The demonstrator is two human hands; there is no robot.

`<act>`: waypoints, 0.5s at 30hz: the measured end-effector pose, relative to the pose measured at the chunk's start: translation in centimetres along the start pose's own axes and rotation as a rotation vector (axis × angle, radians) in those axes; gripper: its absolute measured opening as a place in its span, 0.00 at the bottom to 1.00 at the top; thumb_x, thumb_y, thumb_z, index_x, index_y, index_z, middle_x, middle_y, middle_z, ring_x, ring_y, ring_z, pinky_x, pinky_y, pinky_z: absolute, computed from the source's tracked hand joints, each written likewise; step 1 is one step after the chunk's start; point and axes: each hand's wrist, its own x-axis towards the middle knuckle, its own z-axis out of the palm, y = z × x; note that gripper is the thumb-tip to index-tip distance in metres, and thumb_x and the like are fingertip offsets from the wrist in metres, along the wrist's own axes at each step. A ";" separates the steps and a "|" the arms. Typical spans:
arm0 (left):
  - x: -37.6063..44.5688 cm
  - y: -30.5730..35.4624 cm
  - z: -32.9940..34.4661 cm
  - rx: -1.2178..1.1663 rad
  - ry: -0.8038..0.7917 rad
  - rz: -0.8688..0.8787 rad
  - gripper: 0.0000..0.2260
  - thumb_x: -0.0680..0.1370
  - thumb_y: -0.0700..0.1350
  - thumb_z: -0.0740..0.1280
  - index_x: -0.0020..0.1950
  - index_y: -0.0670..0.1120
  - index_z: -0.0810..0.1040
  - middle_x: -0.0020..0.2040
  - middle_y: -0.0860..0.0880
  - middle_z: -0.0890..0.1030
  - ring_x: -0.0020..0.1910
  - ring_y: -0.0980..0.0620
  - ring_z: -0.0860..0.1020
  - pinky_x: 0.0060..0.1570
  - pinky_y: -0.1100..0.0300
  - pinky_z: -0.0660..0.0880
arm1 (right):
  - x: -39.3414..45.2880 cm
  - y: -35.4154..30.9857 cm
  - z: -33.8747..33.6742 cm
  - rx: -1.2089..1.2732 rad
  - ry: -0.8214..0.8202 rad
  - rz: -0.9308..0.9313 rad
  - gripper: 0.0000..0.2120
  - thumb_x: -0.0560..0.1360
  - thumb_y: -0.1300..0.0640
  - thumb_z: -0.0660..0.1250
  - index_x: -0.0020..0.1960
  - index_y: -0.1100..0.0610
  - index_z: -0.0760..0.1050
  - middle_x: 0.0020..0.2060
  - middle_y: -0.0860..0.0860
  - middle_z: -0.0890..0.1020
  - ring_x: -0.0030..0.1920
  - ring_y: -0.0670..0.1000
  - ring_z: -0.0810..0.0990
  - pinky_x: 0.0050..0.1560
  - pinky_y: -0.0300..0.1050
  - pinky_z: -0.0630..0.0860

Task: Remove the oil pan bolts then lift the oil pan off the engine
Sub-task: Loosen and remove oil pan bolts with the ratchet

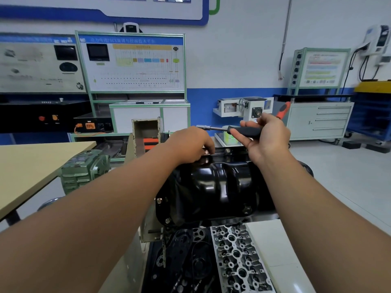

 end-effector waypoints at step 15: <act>-0.1 0.1 -0.3 0.091 0.003 0.041 0.13 0.80 0.43 0.69 0.59 0.60 0.84 0.59 0.56 0.80 0.60 0.50 0.77 0.53 0.48 0.79 | 0.1 -0.1 -0.1 0.005 -0.001 0.011 0.05 0.82 0.61 0.64 0.53 0.63 0.73 0.30 0.59 0.81 0.43 0.60 0.86 0.36 0.62 0.84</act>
